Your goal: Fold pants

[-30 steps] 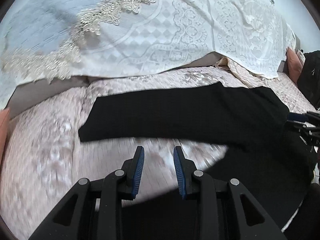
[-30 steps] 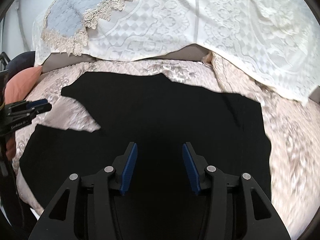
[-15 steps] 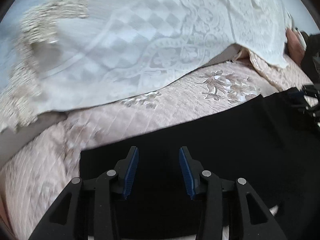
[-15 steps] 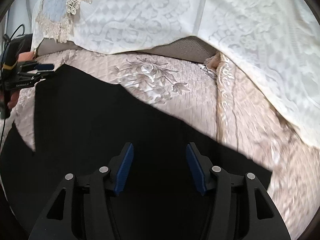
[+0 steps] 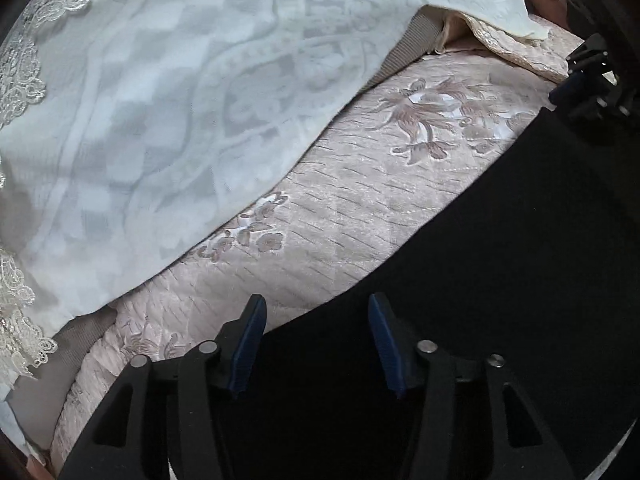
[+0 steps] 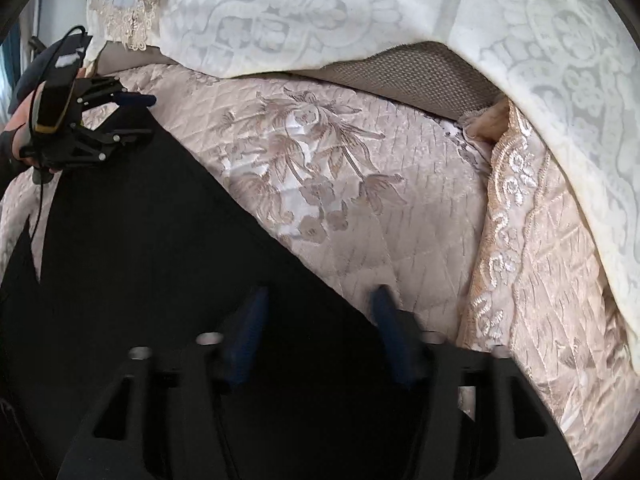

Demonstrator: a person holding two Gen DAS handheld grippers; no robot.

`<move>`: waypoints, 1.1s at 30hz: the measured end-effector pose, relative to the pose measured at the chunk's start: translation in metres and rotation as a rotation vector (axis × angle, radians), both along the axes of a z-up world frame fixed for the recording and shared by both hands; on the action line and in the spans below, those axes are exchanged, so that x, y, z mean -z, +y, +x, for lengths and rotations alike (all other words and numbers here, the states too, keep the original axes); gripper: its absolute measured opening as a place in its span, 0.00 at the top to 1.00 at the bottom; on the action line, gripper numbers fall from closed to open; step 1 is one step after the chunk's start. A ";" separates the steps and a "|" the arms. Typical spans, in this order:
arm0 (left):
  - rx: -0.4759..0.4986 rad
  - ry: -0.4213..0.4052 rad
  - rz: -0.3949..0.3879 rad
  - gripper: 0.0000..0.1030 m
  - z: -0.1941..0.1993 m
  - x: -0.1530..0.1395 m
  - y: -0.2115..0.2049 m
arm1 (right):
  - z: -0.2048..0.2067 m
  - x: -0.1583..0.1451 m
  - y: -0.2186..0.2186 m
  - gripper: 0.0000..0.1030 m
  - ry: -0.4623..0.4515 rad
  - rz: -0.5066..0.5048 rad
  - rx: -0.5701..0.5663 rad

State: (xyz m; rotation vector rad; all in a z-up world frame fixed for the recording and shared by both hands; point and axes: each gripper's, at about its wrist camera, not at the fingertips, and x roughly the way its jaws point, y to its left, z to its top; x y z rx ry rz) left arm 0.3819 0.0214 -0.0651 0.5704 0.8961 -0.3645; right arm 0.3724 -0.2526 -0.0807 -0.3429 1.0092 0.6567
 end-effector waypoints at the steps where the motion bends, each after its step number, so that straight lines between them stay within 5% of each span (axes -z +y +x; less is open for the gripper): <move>1: 0.016 0.013 -0.006 0.73 -0.002 0.000 -0.002 | 0.001 0.000 0.001 0.87 0.004 0.007 -0.003; 4: 0.083 -0.037 0.095 1.00 -0.021 0.007 -0.025 | -0.007 -0.002 0.005 0.90 -0.026 -0.015 -0.007; 6: 0.079 -0.073 0.153 1.00 -0.029 0.011 -0.036 | -0.011 -0.005 0.006 0.91 -0.042 -0.022 0.001; 10: 0.003 -0.069 0.062 0.99 -0.029 -0.005 -0.025 | -0.018 -0.018 0.003 0.91 -0.075 -0.013 0.016; 21: -0.070 -0.161 0.029 1.00 -0.095 -0.057 -0.011 | -0.078 -0.073 -0.009 0.91 -0.197 0.050 0.046; 33: -0.114 -0.264 -0.107 1.00 -0.204 -0.123 -0.002 | -0.204 -0.111 -0.012 0.91 -0.288 0.109 0.038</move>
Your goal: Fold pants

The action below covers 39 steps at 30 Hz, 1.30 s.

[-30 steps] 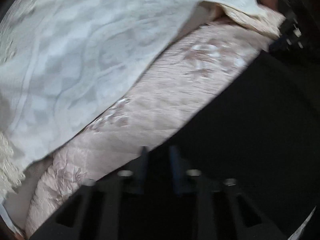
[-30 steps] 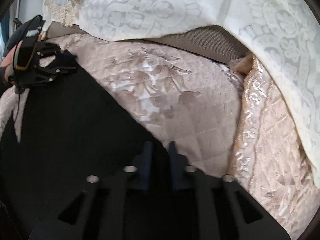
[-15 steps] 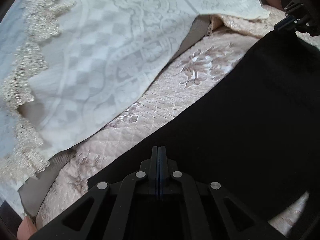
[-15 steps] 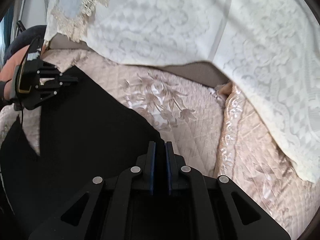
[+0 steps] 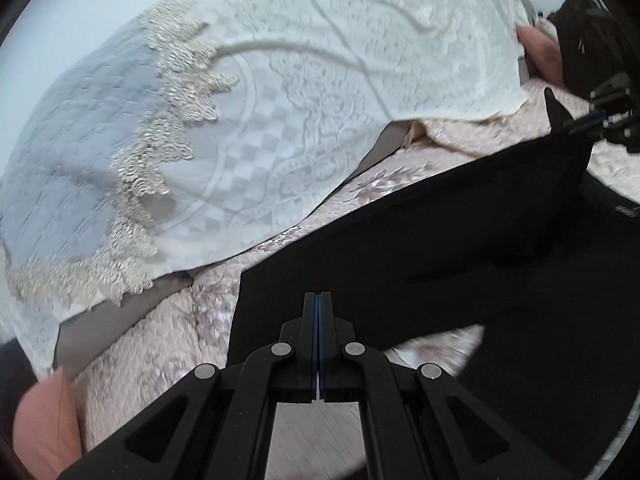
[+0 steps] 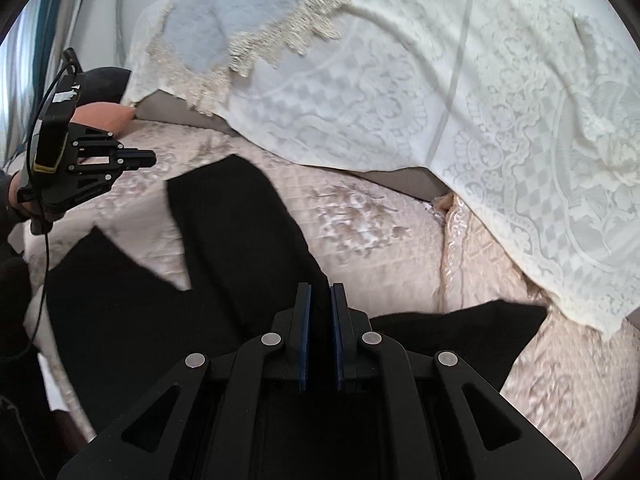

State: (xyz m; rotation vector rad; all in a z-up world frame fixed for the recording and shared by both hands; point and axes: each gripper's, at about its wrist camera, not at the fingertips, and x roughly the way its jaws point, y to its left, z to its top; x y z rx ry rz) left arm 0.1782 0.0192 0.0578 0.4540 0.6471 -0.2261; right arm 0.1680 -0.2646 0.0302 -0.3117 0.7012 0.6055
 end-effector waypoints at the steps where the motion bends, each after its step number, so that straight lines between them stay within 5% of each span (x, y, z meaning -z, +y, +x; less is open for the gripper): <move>1: -0.003 -0.007 -0.014 1.00 -0.011 -0.002 0.001 | -0.012 0.000 0.000 0.91 -0.002 0.003 0.001; 6: -0.026 0.000 -0.116 1.00 -0.077 0.001 0.010 | -0.074 0.012 -0.007 0.91 0.016 0.028 0.015; 11: -0.071 0.079 -0.197 0.99 -0.132 0.033 0.017 | -0.122 0.057 -0.019 0.91 0.139 0.053 0.085; 15: -0.106 0.196 -0.249 0.99 -0.151 0.065 0.020 | -0.134 0.096 -0.029 0.94 0.283 0.072 0.154; 19: -0.122 0.238 -0.294 0.99 -0.155 0.070 0.022 | -0.140 0.105 -0.036 0.84 0.330 0.116 0.212; 24: -0.149 0.235 -0.358 0.95 -0.123 0.047 0.022 | -0.142 0.085 -0.041 0.61 0.304 0.232 0.221; 28: -0.157 0.212 -0.388 0.65 -0.084 0.028 0.011 | -0.143 0.077 -0.048 0.61 0.262 0.293 0.262; 30: -0.146 0.207 -0.397 0.58 -0.061 0.021 0.001 | -0.144 0.075 -0.061 0.61 0.239 0.337 0.324; 39: -0.203 0.260 -0.237 0.57 0.080 0.043 -0.058 | -0.145 0.073 -0.116 0.61 0.169 0.440 0.506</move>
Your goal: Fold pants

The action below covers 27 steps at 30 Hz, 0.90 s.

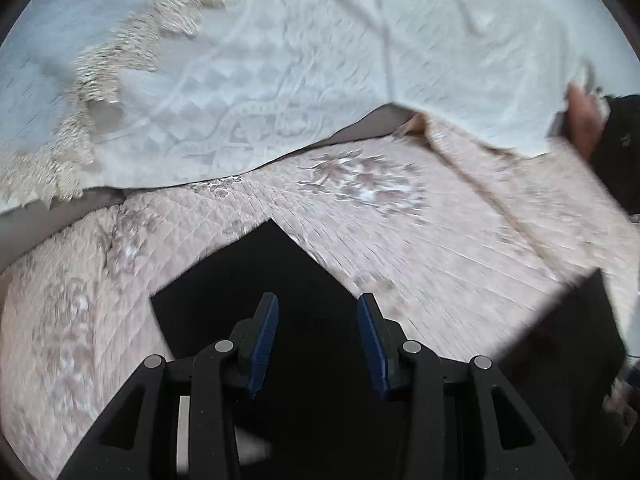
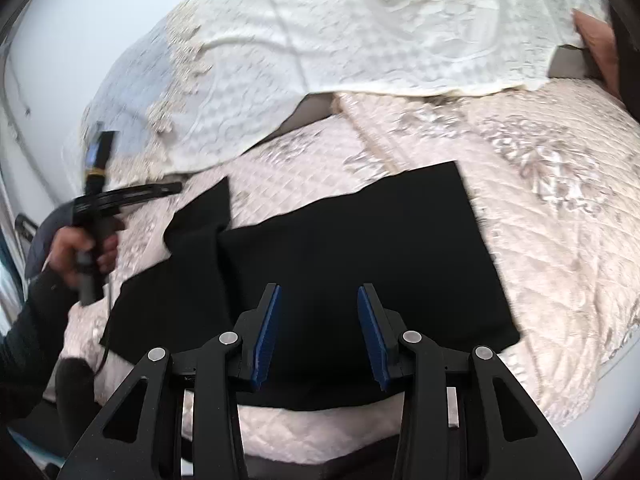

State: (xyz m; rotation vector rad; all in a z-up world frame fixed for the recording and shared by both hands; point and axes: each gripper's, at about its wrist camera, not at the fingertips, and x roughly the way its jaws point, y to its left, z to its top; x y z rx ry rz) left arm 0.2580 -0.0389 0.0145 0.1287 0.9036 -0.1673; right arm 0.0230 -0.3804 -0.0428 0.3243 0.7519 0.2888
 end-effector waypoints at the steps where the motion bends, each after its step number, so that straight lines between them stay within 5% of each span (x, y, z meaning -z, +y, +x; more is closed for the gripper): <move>1: -0.008 0.014 0.028 0.57 0.013 0.007 -0.005 | 0.001 0.001 -0.003 0.61 0.001 0.006 0.008; 6: -0.118 0.097 0.142 0.57 0.068 0.053 -0.019 | 0.011 0.009 -0.012 0.61 0.010 -0.002 0.031; 10: -0.149 0.090 0.178 0.57 0.075 0.070 -0.021 | 0.011 0.010 -0.023 0.61 0.011 0.000 0.076; 11: -0.140 0.071 0.205 0.60 0.073 0.071 -0.026 | 0.010 0.011 -0.025 0.61 0.012 0.004 0.089; 13: -0.101 0.063 0.228 0.92 0.072 0.074 -0.036 | 0.009 0.012 -0.030 0.61 0.017 0.013 0.114; 16: -0.112 0.024 0.284 0.94 0.067 0.073 -0.043 | 0.005 0.014 -0.034 0.61 0.026 0.011 0.149; 21: -0.159 -0.084 0.141 0.95 0.040 0.032 -0.016 | -0.001 0.012 -0.039 0.61 0.035 0.011 0.172; 27: -0.211 -0.236 -0.023 0.95 -0.062 -0.033 0.042 | -0.005 0.004 -0.033 0.61 0.016 0.015 0.156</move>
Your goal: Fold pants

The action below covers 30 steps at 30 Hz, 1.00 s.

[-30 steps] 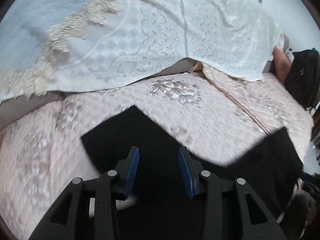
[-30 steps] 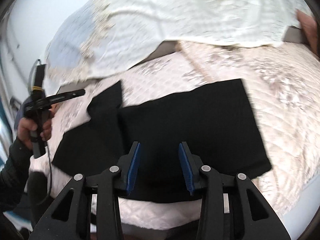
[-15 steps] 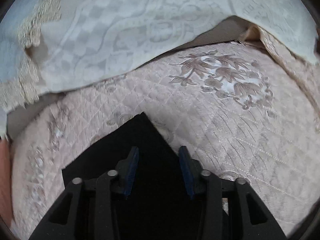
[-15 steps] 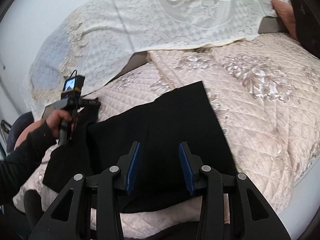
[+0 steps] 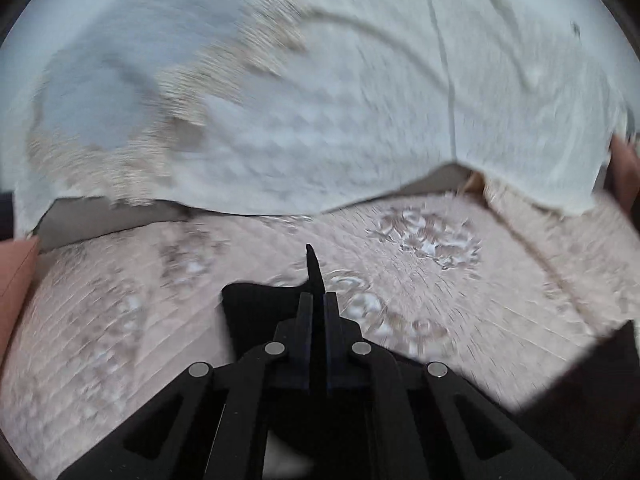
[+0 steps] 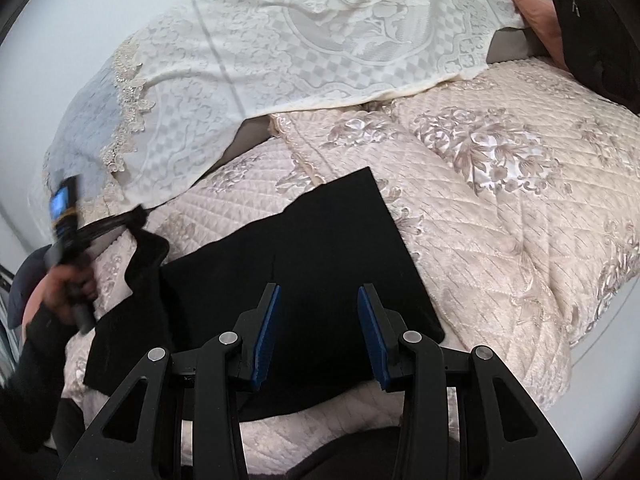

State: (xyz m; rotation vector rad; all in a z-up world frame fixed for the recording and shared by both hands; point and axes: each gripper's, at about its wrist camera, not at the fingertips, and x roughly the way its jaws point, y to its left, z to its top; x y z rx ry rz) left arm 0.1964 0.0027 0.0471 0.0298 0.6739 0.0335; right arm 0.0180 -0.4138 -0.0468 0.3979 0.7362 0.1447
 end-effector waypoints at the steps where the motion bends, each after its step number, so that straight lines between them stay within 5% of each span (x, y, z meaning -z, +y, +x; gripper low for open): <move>1: -0.012 -0.015 -0.008 0.95 -0.017 -0.005 0.009 | 0.000 -0.001 0.002 0.61 0.000 0.001 -0.004; 6: -0.090 -0.027 -0.102 0.95 -0.099 -0.011 0.063 | -0.008 -0.001 0.016 0.61 0.026 0.011 -0.022; 12: -0.225 0.069 -0.192 0.94 -0.160 0.029 0.120 | -0.015 0.008 0.025 0.61 0.104 -0.005 -0.010; 18: -0.264 0.182 -0.301 0.94 -0.185 0.075 0.145 | -0.016 0.017 0.016 0.61 0.170 0.022 0.059; 26: -0.284 0.191 -0.441 0.86 -0.188 0.083 0.160 | -0.015 0.020 0.000 0.56 0.171 0.075 0.124; 30: -0.311 0.197 -0.498 0.73 -0.186 0.087 0.166 | -0.011 0.023 -0.004 0.56 0.161 0.106 0.143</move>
